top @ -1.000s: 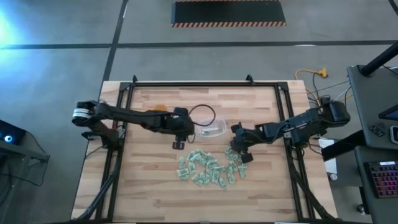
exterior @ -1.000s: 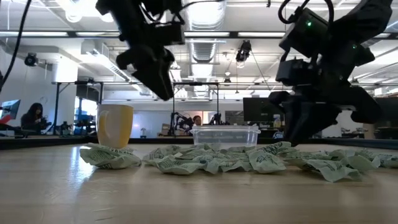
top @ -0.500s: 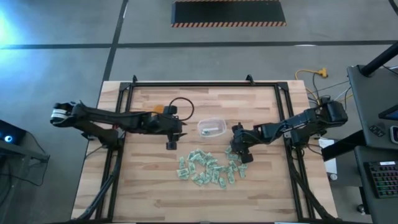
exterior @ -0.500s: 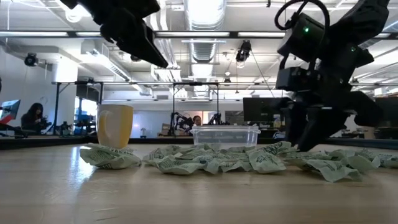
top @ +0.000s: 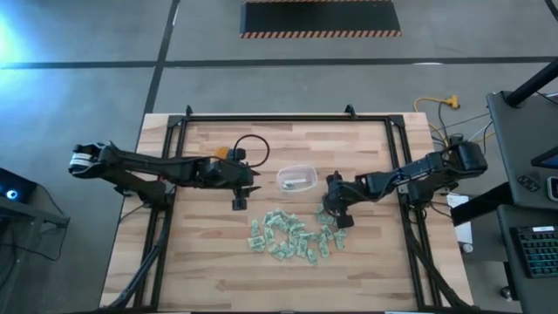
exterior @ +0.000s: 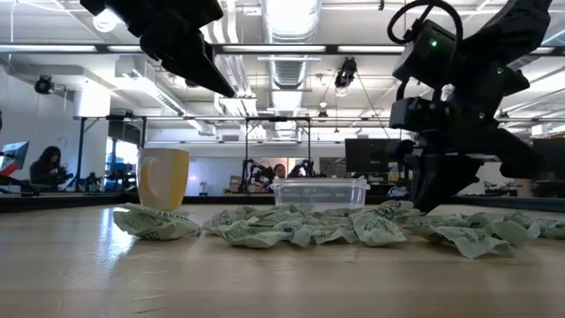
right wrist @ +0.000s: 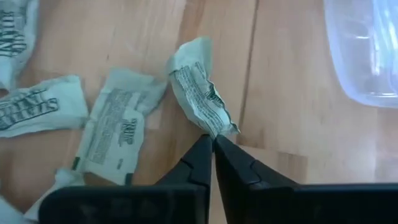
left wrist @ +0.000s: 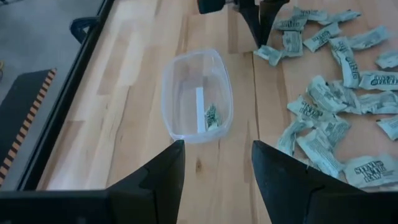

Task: Pick and place Stevia / Truvia into bins
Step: Put the stevia packet into the transparent bin

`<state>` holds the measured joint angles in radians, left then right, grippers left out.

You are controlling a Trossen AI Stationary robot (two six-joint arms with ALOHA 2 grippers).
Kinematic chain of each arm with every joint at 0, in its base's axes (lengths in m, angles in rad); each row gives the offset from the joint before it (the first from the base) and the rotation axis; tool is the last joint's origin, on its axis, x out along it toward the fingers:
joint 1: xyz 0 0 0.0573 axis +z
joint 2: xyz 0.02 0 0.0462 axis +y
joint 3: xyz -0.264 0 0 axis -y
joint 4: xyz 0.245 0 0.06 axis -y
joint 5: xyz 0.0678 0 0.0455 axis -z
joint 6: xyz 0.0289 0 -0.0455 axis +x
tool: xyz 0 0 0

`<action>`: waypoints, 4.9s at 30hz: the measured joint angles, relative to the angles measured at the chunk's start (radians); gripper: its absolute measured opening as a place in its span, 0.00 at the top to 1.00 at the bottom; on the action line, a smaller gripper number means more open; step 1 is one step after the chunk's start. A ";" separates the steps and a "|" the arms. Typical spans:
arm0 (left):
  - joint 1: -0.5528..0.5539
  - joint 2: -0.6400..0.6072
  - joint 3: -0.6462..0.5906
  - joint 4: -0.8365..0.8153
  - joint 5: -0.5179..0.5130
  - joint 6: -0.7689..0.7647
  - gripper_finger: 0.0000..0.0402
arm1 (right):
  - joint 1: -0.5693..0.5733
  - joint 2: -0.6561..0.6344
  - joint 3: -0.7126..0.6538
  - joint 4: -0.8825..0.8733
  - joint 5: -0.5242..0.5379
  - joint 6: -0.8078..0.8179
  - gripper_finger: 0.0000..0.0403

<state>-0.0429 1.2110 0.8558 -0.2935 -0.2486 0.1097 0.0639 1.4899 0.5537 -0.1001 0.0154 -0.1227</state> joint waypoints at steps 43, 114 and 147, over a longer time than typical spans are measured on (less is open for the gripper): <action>-0.064 0.051 -0.140 0.054 0.033 -0.106 0.58 | -0.083 0.120 0.375 -0.213 0.451 -0.066 0.70; 0.006 0.546 0.004 0.736 -0.198 0.400 0.90 | 0.261 -0.143 0.221 -0.339 0.276 0.347 0.80; -0.201 0.272 0.004 0.108 -0.261 -0.060 0.51 | 0.259 0.100 0.224 -0.286 0.317 0.321 0.97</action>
<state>-0.2436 1.4827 0.8600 -0.1859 -0.5098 0.0498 0.3233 1.5899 0.7776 -0.3860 0.3329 0.1986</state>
